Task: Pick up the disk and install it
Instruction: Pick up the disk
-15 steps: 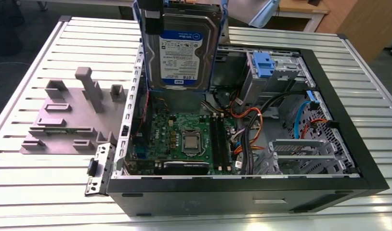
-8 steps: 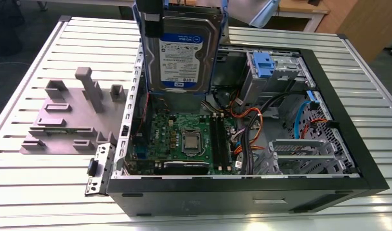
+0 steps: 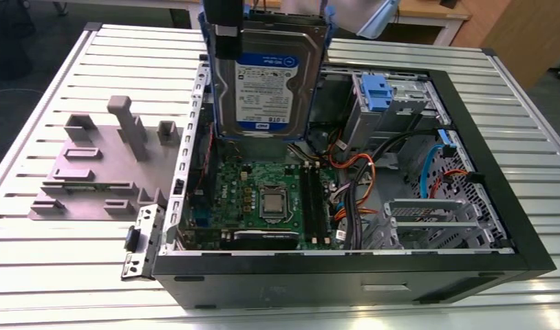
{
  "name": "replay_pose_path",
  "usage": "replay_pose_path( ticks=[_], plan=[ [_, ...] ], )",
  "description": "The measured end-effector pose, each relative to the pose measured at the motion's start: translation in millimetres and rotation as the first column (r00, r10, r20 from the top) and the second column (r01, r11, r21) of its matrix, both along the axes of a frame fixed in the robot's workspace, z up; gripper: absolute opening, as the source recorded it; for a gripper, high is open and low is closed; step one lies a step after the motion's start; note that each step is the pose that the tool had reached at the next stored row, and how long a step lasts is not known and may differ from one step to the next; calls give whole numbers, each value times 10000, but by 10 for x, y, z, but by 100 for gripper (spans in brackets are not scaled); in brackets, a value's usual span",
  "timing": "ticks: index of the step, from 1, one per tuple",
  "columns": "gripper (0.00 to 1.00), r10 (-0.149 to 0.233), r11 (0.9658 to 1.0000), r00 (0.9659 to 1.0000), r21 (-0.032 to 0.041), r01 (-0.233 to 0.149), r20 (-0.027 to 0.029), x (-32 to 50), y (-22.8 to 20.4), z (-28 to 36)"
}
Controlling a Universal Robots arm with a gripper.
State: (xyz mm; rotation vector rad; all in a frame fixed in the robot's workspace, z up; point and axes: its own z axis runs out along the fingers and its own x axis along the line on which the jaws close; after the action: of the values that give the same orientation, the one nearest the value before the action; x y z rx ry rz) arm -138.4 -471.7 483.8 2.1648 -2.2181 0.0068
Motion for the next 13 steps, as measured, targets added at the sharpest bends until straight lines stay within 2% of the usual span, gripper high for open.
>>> replay_pose_path(
  ticks=[2,5,13],
  plan=[
    [36,1,10000,10000,1,-1,-6,57,-2,-1],
    [36,0,10000,10000,1,0,-20,200,-4,-2],
    [36,1,10000,10000,1,-1,-28,392,-4,-5]
  ],
)
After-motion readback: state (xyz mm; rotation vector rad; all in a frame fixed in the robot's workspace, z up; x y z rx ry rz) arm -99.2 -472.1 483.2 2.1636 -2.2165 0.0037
